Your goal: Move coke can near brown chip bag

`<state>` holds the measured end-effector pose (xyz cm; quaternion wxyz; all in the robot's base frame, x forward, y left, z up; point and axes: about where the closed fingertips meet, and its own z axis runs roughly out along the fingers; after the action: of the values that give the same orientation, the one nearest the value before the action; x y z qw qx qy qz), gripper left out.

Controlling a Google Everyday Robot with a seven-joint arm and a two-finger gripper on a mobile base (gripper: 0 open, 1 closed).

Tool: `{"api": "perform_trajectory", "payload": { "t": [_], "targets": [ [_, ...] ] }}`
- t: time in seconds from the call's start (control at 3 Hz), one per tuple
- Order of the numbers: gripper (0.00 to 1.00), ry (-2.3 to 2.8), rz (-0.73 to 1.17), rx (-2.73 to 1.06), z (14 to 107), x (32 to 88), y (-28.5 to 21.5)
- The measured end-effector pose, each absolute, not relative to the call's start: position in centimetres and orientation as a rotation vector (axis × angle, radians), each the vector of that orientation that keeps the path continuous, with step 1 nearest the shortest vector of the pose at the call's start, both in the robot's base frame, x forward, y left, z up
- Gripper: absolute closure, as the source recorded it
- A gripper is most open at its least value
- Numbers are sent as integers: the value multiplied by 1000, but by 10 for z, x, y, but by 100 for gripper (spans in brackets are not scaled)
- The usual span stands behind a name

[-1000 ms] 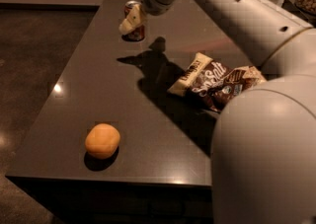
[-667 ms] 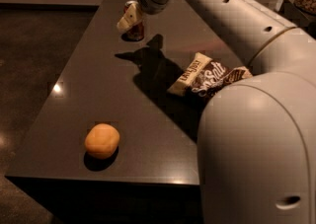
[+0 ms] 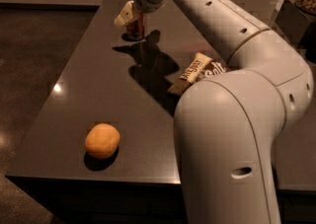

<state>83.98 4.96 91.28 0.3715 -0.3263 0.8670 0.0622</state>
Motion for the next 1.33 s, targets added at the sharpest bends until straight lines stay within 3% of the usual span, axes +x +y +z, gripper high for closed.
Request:
{"api": "perform_trajectory", "payload": {
  "t": [0.33,0.67,1.33],
  "targets": [
    [18,2228,194,-834,912,845,55],
    [49,2239,256,-839,910,844,61],
    [94,2201,298,-840,930,832,53]
  ]
}}
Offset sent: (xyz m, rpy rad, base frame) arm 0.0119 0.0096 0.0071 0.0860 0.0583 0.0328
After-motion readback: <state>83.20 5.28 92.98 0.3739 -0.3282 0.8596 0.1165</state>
